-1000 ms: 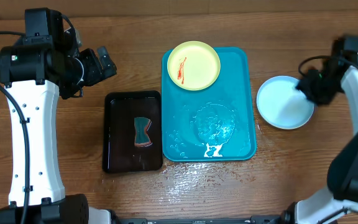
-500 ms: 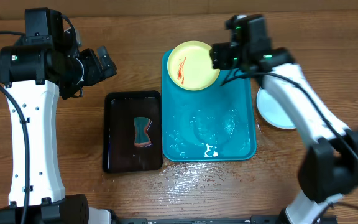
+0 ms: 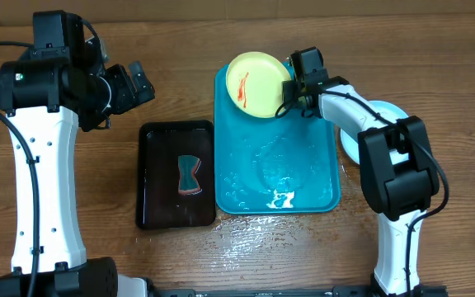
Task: Clean dirty plates on tray and stack at the side
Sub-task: 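Grasp the back yellow plate with the right gripper and drag it forward, then grasp the sponge from the black tray with the left gripper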
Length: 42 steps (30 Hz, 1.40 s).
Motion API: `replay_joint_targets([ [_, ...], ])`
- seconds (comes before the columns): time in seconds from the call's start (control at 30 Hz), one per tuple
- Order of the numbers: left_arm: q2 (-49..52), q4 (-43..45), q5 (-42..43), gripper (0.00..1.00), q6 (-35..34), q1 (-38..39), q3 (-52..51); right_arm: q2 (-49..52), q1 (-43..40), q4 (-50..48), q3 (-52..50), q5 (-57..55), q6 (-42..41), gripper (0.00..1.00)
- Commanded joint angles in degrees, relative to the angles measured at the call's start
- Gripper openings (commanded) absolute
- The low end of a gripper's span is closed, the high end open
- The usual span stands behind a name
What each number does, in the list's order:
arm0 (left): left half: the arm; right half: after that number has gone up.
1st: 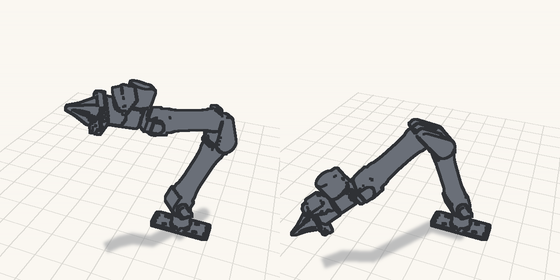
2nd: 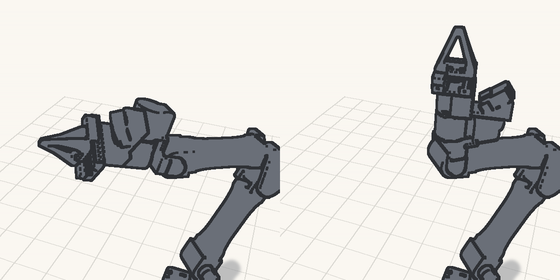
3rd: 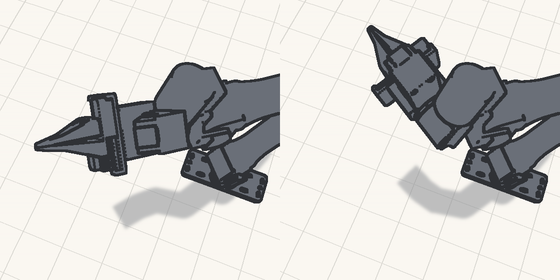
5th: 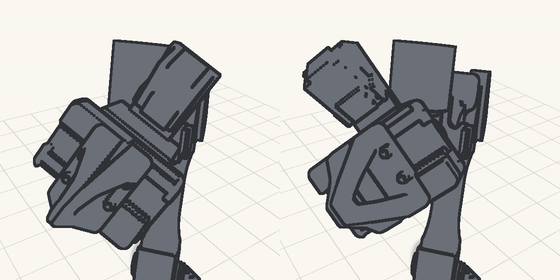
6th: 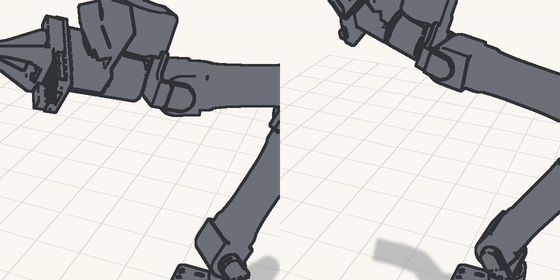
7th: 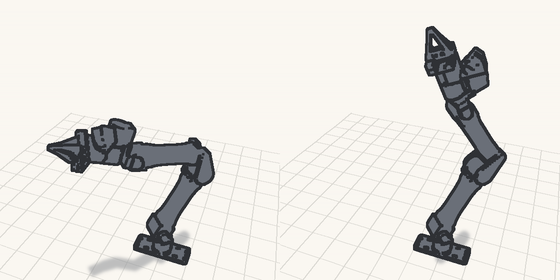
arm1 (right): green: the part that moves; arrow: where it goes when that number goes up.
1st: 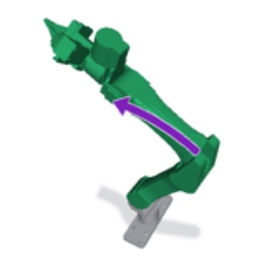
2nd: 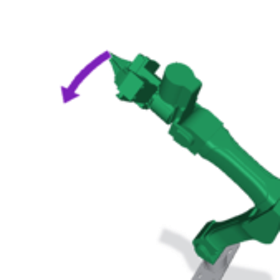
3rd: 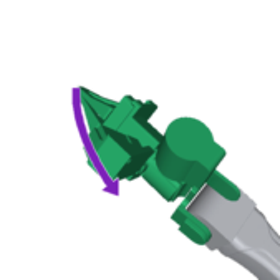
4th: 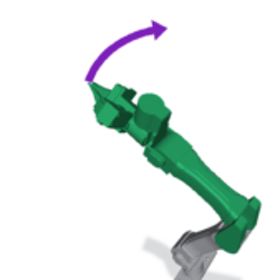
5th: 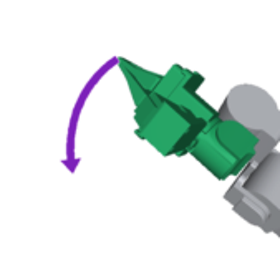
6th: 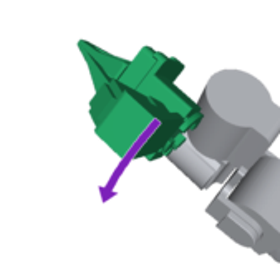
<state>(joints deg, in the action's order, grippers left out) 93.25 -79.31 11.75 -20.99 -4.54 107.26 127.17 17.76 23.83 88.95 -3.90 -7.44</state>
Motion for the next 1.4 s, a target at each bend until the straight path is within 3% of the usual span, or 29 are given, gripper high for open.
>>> replay_joint_targets([
  [0.0,-0.26,0.02,-0.33,1.0,-0.2,0.04,0.74,0.59,0.61,1.81,0.26,3.87,-0.83,0.04],
  [0.17,-0.26,0.02,-0.33,1.0,-0.2,0.04,0.74,-2.34,0.31,7.3,0.28,3.85,-6.27,0.04],
  [0.37,-0.26,0.02,-0.33,1.0,-0.2,0.04,0.74,-12.9,-0.33,16.57,0.28,4.0,-6.27,0.04],
  [0.53,-0.26,0.02,-0.33,1.0,-0.2,0.04,0.74,-25.4,-0.37,32.83,0.28,4.04,-6.34,0.04],
  [0.7,-0.24,0.02,-0.33,1.0,-0.2,0.04,0.74,-27.19,-0.09,44.96,-0.68,4.07,-9.97,0.04],
  [0.83,-0.24,0.26,-0.15,1.0,-0.85,0.04,0.74,-27.19,-0.09,40.39,-9.66,4.07,-16.63,0.04],
  [0.97,-0.26,0.31,-0.09,1.0,-0.9,0.04,0.74,-27.19,-0.11,28.06,-20.9,7.48,-25.14,0.04],
  [1.1,-0.24,0.37,-0.09,1.0,-0.85,0.07,0.74,-27.19,-0.11,15.69,-27.89,14.67,-25.42,0.04],
  [1.23,0.48,-2.4,-0.15,0.98,1.05,0.87,0.68,-27.54,-0.28,15.89,-28.26,14.49,-25.55,0.06],
  [1.37,1.92,-3.8,-0.39,0.86,4.33,3.96,-1.68,-30.01,-0.76,17.97,-26.95,14.16,-22.82,0.17],
])
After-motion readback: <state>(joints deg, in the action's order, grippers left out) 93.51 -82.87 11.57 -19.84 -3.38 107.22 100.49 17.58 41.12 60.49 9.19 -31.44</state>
